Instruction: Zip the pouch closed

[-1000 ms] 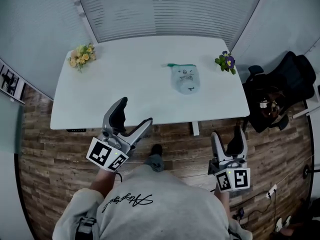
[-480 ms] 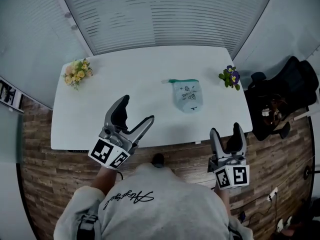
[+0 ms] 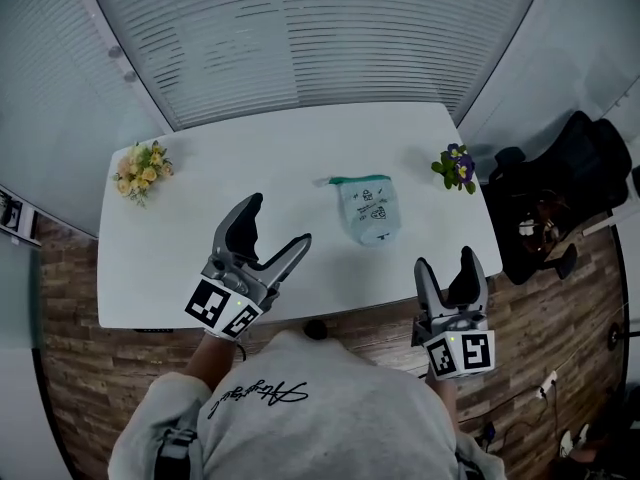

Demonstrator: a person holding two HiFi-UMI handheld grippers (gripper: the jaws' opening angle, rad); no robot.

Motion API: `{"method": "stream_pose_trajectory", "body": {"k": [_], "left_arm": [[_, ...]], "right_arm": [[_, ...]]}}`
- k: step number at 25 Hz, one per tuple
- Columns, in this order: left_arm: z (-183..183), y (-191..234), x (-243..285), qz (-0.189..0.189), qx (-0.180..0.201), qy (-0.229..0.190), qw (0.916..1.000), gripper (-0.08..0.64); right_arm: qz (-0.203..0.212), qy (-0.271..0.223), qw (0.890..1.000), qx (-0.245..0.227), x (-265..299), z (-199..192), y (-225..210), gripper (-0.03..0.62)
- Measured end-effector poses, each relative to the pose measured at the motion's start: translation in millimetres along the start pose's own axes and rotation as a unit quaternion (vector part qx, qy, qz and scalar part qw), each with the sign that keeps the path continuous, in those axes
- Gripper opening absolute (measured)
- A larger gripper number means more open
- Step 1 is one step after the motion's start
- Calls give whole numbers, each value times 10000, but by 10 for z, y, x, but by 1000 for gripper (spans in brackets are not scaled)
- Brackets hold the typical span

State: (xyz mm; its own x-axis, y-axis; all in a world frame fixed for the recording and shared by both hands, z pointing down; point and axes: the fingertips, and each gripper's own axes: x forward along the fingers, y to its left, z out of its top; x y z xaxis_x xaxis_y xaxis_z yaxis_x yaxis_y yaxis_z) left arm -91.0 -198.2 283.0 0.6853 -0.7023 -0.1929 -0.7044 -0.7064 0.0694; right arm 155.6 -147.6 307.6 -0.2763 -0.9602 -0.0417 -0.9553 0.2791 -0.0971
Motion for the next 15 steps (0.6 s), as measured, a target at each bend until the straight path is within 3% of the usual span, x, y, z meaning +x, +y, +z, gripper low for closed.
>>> {"method": "stream_pose_trajectory", "body": {"k": [9, 15], "left_arm": [[-21, -19, 226, -96, -95, -35, 9999, 394], [35, -13, 287, 237, -131, -183, 9995, 394]], "right_arm": [[-85, -4, 10000, 20, 58, 9, -183, 359], [221, -47, 9997, -10, 202, 86, -328, 357]]}}
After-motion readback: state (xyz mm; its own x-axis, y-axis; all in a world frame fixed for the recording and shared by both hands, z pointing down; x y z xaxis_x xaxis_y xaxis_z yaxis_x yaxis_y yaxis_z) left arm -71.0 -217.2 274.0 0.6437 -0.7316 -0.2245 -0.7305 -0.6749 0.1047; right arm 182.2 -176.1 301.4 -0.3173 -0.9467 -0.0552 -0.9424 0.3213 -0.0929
